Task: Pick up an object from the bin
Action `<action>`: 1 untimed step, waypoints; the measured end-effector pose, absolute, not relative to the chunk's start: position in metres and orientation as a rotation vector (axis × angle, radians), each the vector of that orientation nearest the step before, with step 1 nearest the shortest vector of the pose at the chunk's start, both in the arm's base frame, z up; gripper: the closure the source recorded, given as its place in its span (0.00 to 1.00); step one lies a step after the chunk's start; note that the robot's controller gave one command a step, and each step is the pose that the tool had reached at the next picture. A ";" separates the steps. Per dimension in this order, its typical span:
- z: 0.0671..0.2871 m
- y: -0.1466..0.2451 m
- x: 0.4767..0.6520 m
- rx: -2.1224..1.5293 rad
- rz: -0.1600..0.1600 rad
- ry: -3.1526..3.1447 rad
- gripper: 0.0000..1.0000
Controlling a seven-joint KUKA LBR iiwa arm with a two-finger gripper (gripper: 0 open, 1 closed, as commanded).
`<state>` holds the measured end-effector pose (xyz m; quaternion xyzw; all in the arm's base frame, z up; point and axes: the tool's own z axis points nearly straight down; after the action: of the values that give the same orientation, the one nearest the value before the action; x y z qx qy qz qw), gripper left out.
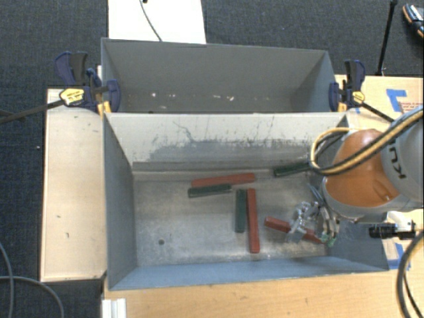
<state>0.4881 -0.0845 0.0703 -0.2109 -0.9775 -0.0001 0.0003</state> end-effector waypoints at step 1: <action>0.070 -0.084 0.488 -0.662 0.000 -3.070 1.00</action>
Offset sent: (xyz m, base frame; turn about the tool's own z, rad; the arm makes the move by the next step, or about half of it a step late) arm 0.0000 0.0000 0.0824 0.0000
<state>0.4881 -0.0845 0.0703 -0.2107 -0.9776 0.0000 0.0003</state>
